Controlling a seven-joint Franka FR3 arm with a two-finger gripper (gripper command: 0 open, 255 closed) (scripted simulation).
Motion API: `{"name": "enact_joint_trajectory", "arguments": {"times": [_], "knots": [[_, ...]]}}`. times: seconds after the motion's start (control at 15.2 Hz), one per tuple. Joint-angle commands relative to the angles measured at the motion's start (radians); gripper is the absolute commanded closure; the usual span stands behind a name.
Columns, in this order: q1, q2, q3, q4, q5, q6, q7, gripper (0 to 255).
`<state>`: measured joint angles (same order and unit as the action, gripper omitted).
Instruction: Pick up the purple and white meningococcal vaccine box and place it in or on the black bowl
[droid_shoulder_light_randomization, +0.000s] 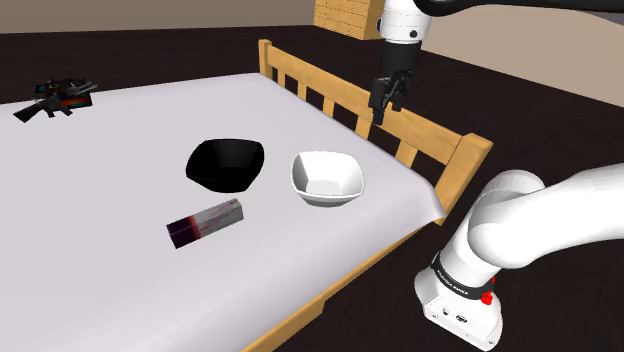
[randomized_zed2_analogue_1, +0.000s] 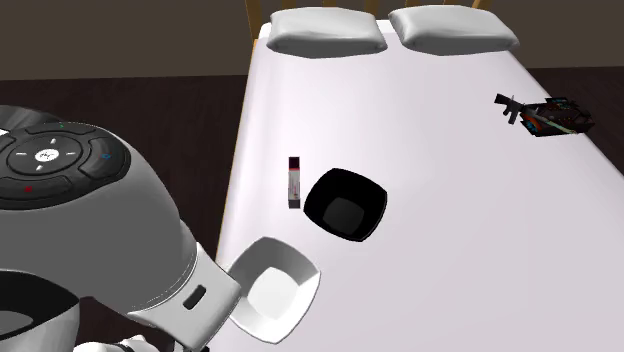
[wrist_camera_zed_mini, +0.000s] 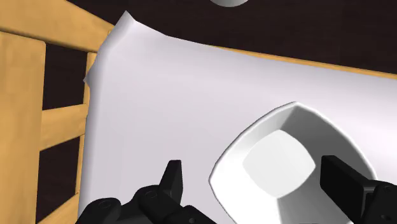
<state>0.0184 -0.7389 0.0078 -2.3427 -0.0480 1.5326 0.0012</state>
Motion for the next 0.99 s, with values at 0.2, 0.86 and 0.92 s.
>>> {"name": "enact_joint_trajectory", "arguments": {"times": [0.2, 0.86, 0.92], "knots": [[0.037, 0.091, -0.001, 0.013, 0.004, 0.083, -0.068, 0], [0.152, 0.398, 0.023, 0.112, 0.027, 0.308, -0.289, 0], [0.163, 0.428, 0.028, 0.126, 0.029, 0.326, -0.31, 0]]}}
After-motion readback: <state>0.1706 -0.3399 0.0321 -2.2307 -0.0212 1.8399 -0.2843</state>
